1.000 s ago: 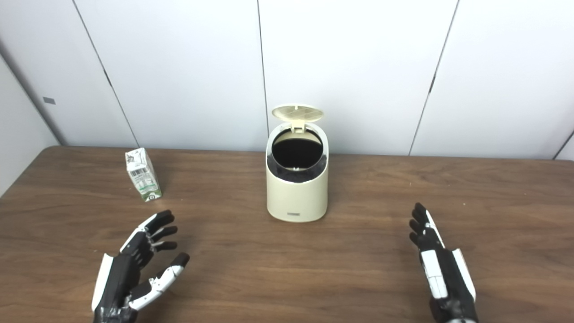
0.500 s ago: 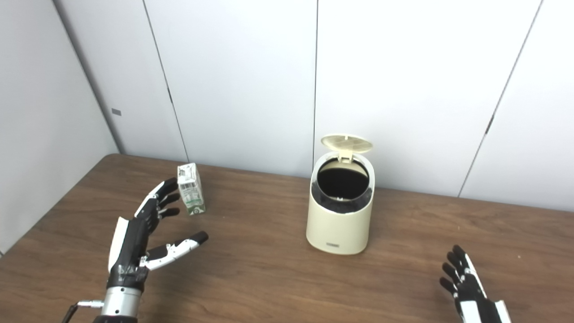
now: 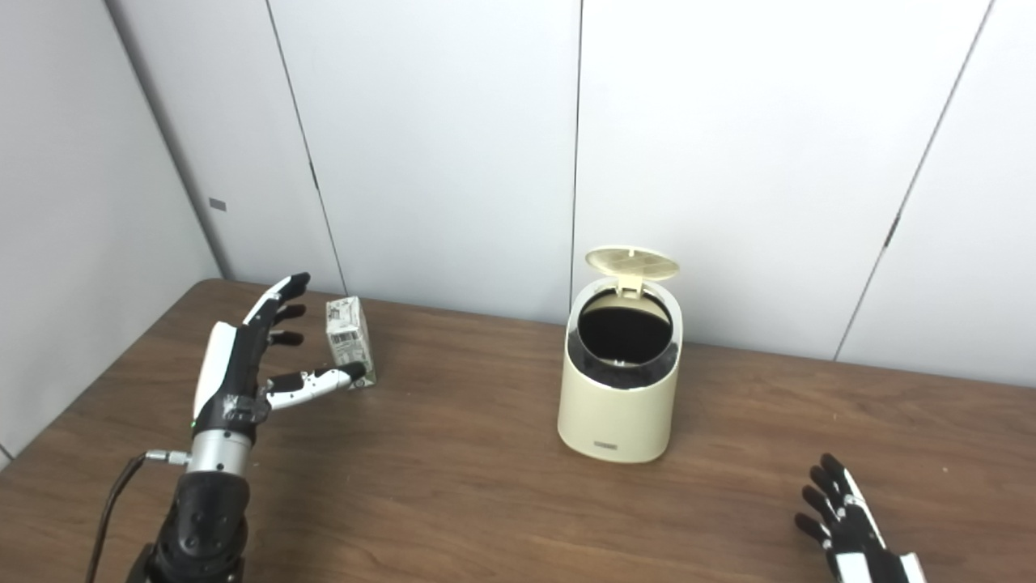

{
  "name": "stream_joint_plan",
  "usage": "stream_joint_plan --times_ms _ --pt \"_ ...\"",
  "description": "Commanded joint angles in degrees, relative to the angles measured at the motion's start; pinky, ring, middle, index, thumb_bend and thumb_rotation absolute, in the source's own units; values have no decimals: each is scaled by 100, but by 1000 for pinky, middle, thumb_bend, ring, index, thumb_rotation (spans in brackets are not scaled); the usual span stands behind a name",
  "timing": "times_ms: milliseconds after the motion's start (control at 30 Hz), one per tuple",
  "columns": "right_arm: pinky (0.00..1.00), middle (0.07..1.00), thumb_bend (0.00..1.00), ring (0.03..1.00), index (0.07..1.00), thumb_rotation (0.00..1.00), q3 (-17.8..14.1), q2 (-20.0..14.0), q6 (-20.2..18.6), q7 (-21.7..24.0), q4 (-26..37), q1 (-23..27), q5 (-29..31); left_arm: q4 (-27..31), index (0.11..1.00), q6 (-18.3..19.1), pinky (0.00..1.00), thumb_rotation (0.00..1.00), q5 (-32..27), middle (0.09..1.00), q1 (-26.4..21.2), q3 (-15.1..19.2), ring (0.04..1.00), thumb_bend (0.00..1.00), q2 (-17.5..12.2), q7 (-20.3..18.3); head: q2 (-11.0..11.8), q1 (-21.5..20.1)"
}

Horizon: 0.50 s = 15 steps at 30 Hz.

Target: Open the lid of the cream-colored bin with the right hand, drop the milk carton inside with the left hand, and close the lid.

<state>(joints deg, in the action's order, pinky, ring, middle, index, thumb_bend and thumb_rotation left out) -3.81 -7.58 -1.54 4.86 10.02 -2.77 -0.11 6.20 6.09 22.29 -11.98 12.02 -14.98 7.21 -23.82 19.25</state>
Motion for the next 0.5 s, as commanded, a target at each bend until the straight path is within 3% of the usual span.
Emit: stream_joint_plan --times_ms 0,200,333,400,467 --pt "833 935 767 909 932 976 -58 -71 227 -9 192 95 81 -128 924 -87 733 142 94 893 -348 2 845 862 -271 111 -6 6" --pt "833 931 768 914 928 971 -40 -130 265 24 195 68 128 -720 938 -152 709 129 -25 933 -703 -165 877 888 -577 -59 -42 9" --pt "832 927 795 912 930 973 -12 -143 186 11 278 40 75 -920 949 43 695 139 -87 953 -852 -296 896 900 -735 -282 -84 -3" --pt "821 922 793 906 928 971 -11 -138 175 8 303 32 90 -1007 948 235 731 138 4 950 -928 -368 900 912 -803 -354 -92 -9" --pt "811 920 803 902 926 962 -14 -141 219 27 281 32 142 -1097 960 427 828 147 134 960 -1001 -478 932 922 -897 -430 -127 4"
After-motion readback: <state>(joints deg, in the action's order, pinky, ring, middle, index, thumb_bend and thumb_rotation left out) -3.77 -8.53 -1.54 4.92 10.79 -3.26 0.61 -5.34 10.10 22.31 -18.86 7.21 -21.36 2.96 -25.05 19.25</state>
